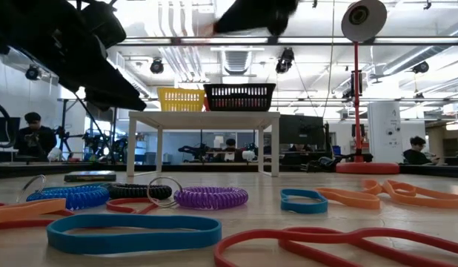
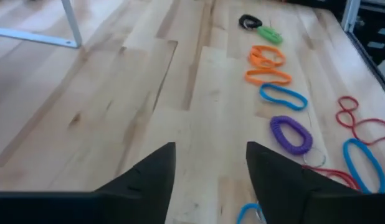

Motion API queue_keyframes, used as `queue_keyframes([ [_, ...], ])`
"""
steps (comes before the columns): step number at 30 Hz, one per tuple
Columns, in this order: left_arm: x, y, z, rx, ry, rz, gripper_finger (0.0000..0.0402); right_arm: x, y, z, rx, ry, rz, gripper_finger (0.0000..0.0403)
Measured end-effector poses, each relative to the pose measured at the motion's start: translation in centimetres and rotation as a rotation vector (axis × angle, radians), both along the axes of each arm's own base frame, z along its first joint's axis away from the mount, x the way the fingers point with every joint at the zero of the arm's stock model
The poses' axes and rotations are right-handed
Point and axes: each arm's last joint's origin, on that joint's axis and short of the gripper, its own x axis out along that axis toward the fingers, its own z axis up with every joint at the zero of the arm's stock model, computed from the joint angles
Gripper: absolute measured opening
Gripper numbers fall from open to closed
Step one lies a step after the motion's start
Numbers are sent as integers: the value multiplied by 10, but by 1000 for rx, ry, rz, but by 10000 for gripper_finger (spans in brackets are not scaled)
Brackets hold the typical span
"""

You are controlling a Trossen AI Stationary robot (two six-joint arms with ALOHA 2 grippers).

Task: Pick & Place Office Desk Supplies
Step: Put the orange rubber band into the black bin on the shelf

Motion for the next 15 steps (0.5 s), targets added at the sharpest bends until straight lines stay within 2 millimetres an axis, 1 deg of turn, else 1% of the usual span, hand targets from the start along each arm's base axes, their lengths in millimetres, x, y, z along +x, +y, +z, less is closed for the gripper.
queue_keyframes([
  [3, 0, 0, 0, -1, -14, 6, 211, -7, -19, 26, -60, -85, -102, 9],
  [6, 1, 0, 2, 2, -29, 8, 210, -11, -50, 43, -62, -132, -182, 9],
  [9, 2, 0, 3, 6, -46, 21, 206, -12, -88, 49, -45, -139, -251, 9],
  [12, 2, 0, 3, 8, -49, 25, 202, -13, -127, 48, -5, -124, -279, 9],
  [15, 2, 0, 3, 7, -50, 25, 199, -14, -162, 44, 55, -112, -278, 10],
])
